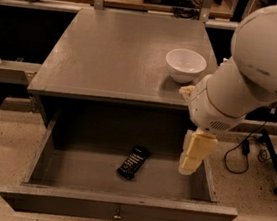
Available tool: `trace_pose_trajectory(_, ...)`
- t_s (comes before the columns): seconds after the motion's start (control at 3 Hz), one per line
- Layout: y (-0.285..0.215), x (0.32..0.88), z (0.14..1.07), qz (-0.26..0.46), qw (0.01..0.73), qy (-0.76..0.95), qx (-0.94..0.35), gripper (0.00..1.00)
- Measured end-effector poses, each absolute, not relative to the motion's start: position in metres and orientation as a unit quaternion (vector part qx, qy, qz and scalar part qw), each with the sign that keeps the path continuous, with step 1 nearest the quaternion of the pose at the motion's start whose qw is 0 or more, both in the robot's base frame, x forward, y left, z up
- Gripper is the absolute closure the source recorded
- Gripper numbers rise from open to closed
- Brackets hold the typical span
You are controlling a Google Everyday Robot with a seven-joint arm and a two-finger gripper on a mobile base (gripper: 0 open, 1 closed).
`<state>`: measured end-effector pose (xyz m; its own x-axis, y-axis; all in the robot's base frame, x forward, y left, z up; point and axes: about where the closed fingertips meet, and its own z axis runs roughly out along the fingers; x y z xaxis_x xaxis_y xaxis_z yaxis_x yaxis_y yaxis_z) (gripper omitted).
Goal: Pick rxbar chocolate from top drawer and place on counter
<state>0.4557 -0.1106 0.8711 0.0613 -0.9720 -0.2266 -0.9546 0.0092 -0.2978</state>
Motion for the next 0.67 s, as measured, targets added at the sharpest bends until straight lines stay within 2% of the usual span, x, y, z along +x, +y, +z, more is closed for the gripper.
trace_pose_trajectory(0.33, -0.097, 0.474, 0.864, -0.01, 0.134, 0.613, -0.779, 0.0)
trace_pose_trajectory(0.67, -0.092, 0.483, 0.841, 0.053, 0.092, 0.535, -0.838, 0.0)
